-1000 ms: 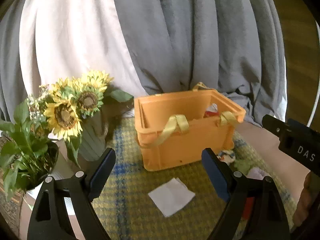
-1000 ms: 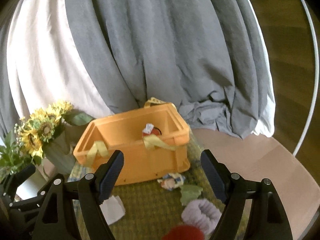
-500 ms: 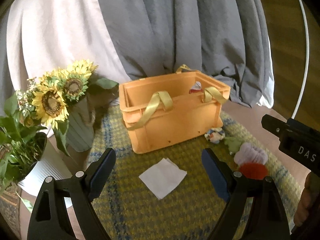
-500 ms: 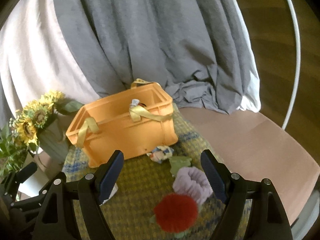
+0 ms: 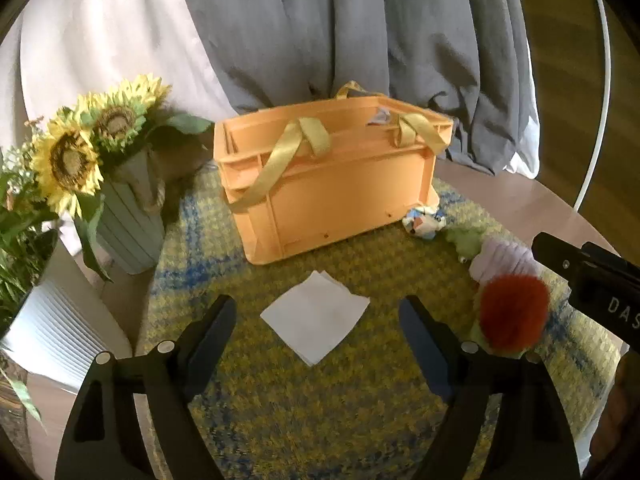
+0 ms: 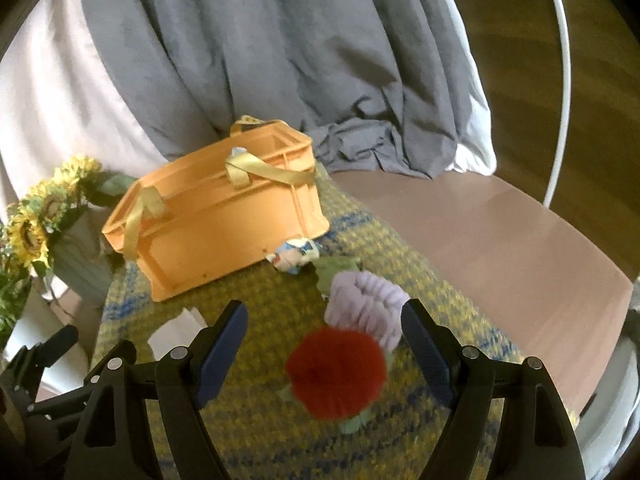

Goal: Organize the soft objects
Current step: 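Withdraw both grippers from the crate toward the red pompom and lilac sock, then grasp the white tissue sheet with the left gripper while the right gripper grasps the red pompom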

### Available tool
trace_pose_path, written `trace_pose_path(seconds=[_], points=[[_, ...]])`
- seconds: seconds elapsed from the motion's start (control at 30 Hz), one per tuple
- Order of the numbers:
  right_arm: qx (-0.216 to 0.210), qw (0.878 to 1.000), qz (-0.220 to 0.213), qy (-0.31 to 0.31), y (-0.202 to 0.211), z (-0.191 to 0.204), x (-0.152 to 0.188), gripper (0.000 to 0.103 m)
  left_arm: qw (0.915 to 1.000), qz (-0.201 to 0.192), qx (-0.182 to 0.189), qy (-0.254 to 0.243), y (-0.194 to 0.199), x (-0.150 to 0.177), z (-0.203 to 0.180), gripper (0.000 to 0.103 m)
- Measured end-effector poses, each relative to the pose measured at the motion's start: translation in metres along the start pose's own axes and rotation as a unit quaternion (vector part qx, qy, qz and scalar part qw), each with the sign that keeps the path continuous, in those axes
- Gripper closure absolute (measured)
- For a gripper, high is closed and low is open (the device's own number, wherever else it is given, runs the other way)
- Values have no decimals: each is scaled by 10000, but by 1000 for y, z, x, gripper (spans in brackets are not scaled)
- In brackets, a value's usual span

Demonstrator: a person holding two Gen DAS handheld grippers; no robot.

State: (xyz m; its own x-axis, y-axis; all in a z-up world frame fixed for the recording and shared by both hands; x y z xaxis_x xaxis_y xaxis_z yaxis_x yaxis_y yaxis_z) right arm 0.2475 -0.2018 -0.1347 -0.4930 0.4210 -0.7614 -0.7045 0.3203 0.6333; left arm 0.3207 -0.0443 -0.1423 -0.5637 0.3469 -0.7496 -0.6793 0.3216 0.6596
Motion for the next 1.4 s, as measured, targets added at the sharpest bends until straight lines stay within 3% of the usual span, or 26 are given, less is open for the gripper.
trace_pose_path(seconds=[0.27,0.6,0.87,1.27,1.4], points=[[113,9994,328,-12,-18,3,20,23,9996,237,74,-105,-22,12,3,25],[222,9967,735,-258,-40,-2,42,23,9981,412,365,-260,-54,16,-8,40],[250,9956,856,-276,-49,-3,51,24,9963,558,527,-386,-77,20,-22,46],[306,9942,996,-285,-65,-8,58,29,9953,701,328,-590,-107,23,-30,59],[367,9939,1020,-214,-72,-7,57,33,9947,779,290,-611,-116,24,-31,68]])
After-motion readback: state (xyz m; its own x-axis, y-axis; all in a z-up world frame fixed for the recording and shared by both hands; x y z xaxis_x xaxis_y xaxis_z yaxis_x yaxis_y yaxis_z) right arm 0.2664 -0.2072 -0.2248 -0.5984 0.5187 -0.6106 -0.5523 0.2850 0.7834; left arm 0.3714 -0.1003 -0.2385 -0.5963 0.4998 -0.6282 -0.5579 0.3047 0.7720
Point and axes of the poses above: each gripper's, at about its wrist camera, not at the fingertips, and y roughly against the way its jaws point, z to its left, x to its underside, the point moved 7 cm from there along -y, roughly the way its jaws point, and after that the axes turned 1 degree about x, right-handed, at the moved point
